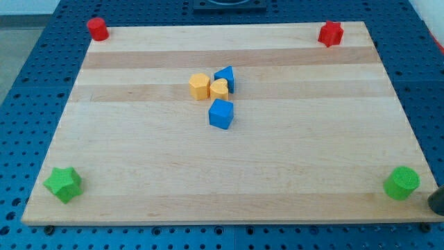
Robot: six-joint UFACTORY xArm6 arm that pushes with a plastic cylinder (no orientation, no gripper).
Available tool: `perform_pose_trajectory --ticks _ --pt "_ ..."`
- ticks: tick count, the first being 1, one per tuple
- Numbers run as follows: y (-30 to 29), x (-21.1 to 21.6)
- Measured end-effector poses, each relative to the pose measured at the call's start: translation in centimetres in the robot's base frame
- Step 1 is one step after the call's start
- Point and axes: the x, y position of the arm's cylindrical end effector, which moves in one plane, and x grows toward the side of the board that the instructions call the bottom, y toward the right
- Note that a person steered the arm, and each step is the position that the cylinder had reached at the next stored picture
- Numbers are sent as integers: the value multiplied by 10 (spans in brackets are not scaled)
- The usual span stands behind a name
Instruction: Slightly touch the bottom of green circle
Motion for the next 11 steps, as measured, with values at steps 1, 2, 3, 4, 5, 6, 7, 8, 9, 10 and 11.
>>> perform_pose_trajectory --ticks 1,2,3,4,5,6,7,8,9,10,11 --pt "-8 1" --pt "-23 1" --pt "-46 1" --pt "-64 1" --pt "-71 1" --pt "-71 1" --pt "-68 1" --pt "-64 1" --pt "-64 1" --pt "-64 1" --pt "-55 1"
